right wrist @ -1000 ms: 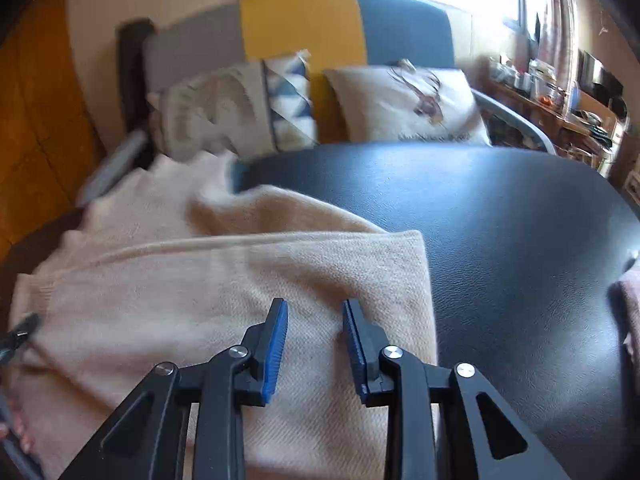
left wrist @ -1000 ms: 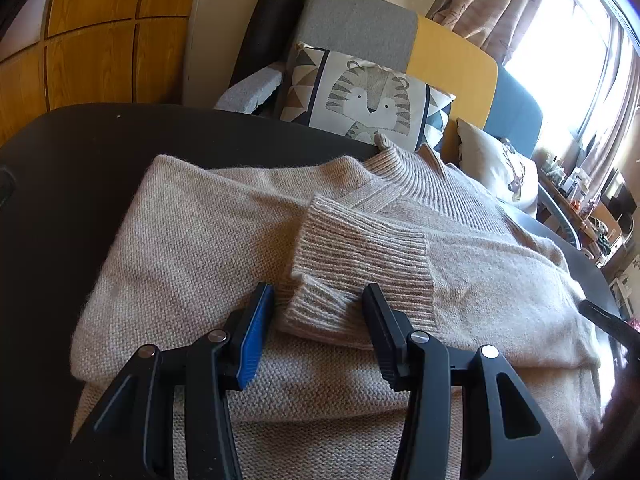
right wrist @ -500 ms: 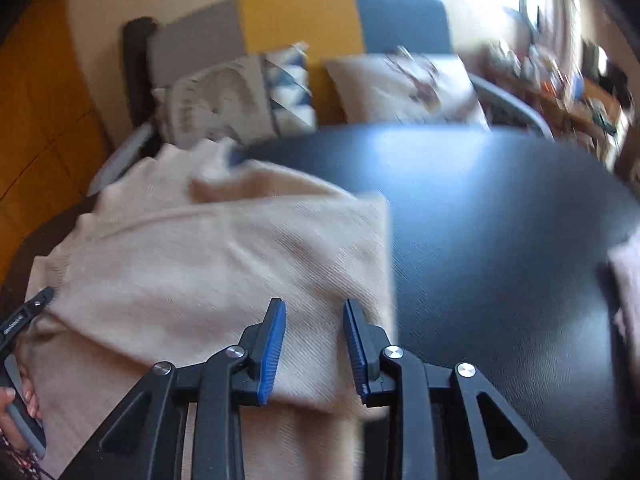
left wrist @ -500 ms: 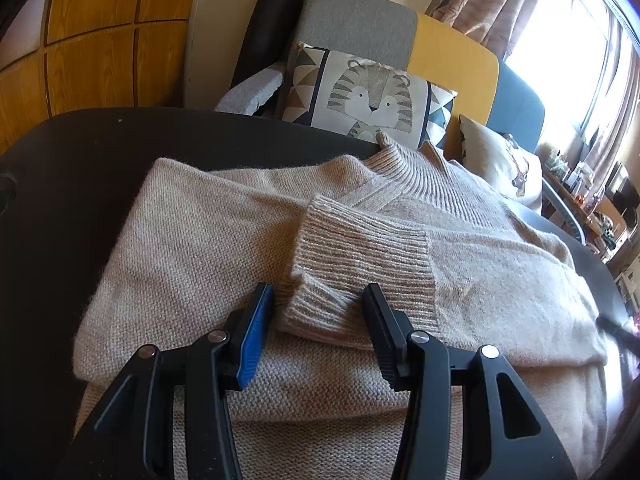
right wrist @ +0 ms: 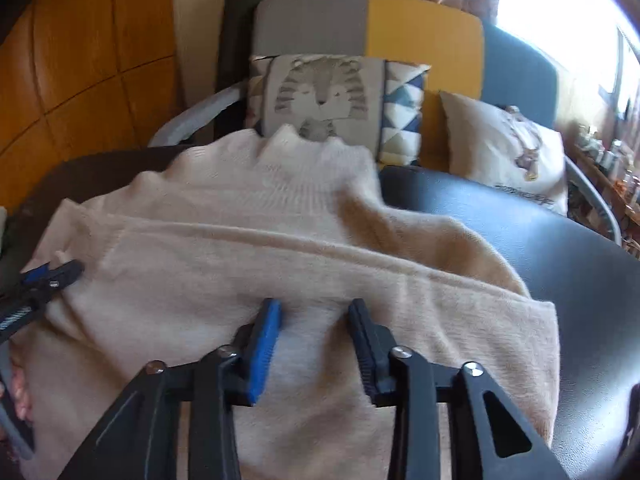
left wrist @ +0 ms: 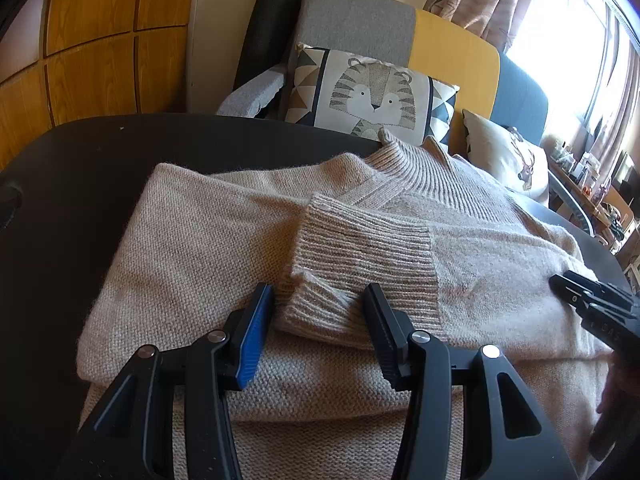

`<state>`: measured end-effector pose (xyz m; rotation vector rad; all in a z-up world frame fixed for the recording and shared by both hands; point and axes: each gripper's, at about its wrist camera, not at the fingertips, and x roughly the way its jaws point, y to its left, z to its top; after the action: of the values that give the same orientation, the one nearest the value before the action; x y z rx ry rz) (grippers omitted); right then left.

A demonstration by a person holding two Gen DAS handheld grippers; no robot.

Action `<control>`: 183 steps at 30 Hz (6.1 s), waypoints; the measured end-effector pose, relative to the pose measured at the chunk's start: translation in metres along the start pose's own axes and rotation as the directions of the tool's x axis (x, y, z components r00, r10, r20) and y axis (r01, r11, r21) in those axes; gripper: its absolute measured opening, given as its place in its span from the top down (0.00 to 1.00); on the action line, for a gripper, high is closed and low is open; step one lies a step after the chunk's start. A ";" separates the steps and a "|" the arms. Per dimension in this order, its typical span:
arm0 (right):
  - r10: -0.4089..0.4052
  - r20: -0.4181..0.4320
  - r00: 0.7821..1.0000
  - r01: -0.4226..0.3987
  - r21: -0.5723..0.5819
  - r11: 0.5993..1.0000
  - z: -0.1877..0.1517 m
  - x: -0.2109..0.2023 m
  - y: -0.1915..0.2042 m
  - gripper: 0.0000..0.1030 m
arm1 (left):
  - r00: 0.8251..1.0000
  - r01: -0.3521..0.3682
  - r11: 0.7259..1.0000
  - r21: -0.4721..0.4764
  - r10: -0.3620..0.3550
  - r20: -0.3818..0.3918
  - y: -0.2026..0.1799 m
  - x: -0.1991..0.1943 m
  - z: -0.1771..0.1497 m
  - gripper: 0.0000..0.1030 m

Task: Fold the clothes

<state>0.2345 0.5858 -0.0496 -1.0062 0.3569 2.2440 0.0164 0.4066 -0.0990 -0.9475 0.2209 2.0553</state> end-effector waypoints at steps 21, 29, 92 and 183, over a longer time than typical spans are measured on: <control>-0.019 0.043 0.999 0.018 0.045 0.999 -0.006 0.000 -0.006 0.51 | 1.000 -0.014 1.000 0.011 0.014 0.012 -0.002 0.001 -0.001 0.50; -0.005 -0.001 1.000 0.005 0.036 0.999 0.001 0.000 -0.007 0.50 | 1.000 -0.012 1.000 0.009 0.011 0.013 -0.002 0.001 -0.001 0.50; 0.435 -0.102 0.894 -0.437 0.004 0.899 -0.064 -0.043 0.005 0.92 | 0.999 -0.004 1.000 -0.018 0.004 0.043 -0.002 0.003 -0.003 0.48; 0.224 0.202 0.953 -0.285 0.361 0.888 -0.048 -0.049 -0.098 0.83 | 0.936 0.324 0.939 -0.115 -0.336 -0.105 -0.010 -0.058 -0.064 0.77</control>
<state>0.3504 0.6143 -0.0438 -0.5979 0.8695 2.3341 0.0802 0.3472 -0.1020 -1.0920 0.0234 1.7119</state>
